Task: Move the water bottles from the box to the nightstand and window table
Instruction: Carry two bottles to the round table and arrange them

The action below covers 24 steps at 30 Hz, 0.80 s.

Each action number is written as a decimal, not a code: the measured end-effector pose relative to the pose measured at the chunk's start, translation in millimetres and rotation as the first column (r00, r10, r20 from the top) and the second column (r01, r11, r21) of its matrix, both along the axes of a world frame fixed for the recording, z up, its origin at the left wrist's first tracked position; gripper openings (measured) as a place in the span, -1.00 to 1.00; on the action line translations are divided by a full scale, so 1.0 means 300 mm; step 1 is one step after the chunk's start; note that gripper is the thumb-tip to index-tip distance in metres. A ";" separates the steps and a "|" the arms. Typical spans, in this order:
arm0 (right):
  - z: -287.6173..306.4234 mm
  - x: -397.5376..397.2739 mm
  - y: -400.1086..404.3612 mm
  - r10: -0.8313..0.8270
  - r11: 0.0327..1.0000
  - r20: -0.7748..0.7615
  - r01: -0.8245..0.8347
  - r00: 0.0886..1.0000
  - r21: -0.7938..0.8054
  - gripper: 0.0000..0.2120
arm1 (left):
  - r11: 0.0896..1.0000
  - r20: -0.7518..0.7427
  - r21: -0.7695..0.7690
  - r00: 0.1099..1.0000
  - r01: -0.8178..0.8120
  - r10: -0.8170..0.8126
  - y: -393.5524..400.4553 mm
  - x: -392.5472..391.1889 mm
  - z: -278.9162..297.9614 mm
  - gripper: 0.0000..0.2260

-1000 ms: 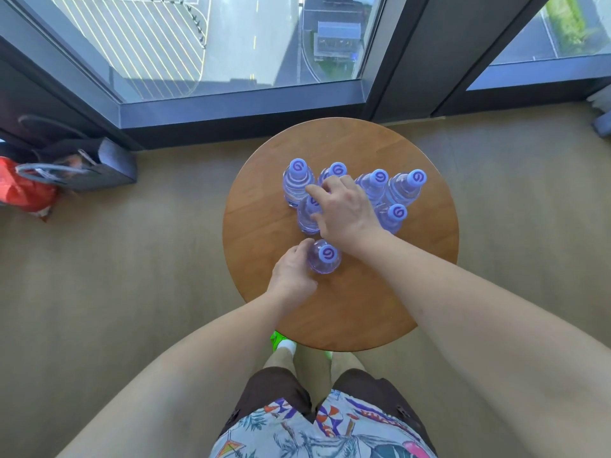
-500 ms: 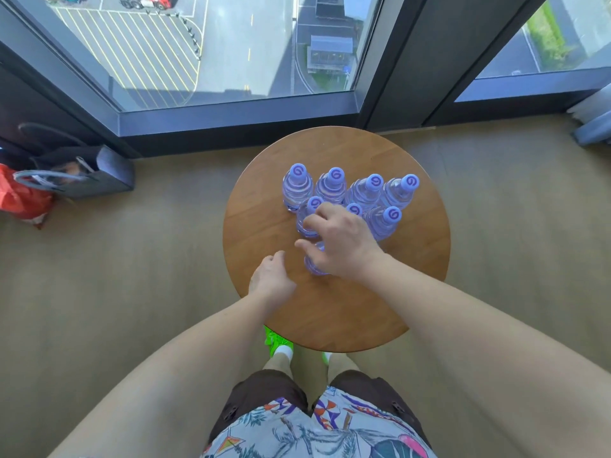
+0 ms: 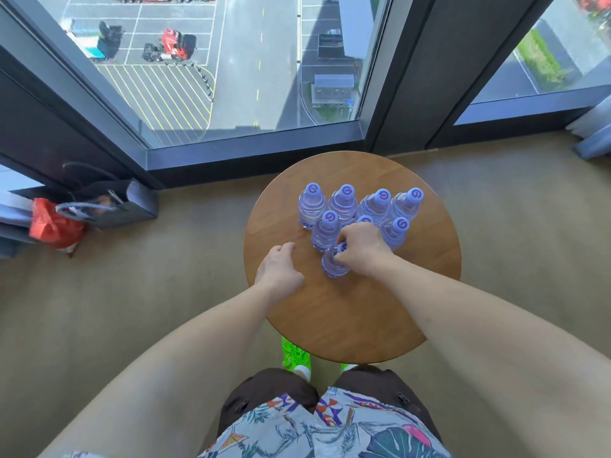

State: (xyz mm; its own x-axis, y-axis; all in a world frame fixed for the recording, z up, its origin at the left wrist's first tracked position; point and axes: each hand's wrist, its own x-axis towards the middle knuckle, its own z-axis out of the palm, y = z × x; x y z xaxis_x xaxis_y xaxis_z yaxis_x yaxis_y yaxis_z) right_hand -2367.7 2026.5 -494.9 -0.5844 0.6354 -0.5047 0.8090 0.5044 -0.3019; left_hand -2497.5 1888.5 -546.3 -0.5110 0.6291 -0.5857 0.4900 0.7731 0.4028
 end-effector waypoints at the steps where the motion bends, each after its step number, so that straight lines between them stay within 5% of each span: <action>1: -0.002 -0.004 -0.007 0.004 1.000 -0.005 -0.004 1.000 0.007 -0.83 | 1.000 -0.003 0.002 1.000 0.000 0.000 -0.002 0.000 0.003 -0.30; 9: -0.032 0.000 -0.040 -0.085 0.996 -0.053 0.087 0.995 0.026 -0.76 | 1.000 0.010 0.022 1.000 0.011 -0.012 0.003 0.022 0.003 -0.33; 15: 0.007 -0.004 -0.032 -0.077 0.995 0.020 0.078 0.997 -0.057 -0.54 | 1.000 0.022 0.019 1.000 0.006 -0.007 0.000 0.029 0.010 -0.31; 24: 0.271 -0.077 0.073 0.076 0.990 -0.124 -0.060 0.989 0.128 -0.59 | 0.987 -0.148 0.147 0.985 -0.069 0.091 0.060 -0.012 0.260 -0.35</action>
State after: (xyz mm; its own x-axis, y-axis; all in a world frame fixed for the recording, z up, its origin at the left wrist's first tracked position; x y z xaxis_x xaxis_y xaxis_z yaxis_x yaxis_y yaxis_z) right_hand -2390.8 2048.4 -413.6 -0.6834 0.6444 -0.3429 0.7299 0.5968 -0.3332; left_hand -2501.1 1906.3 -468.3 -0.6398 0.6533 -0.4047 0.4933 0.7529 0.4356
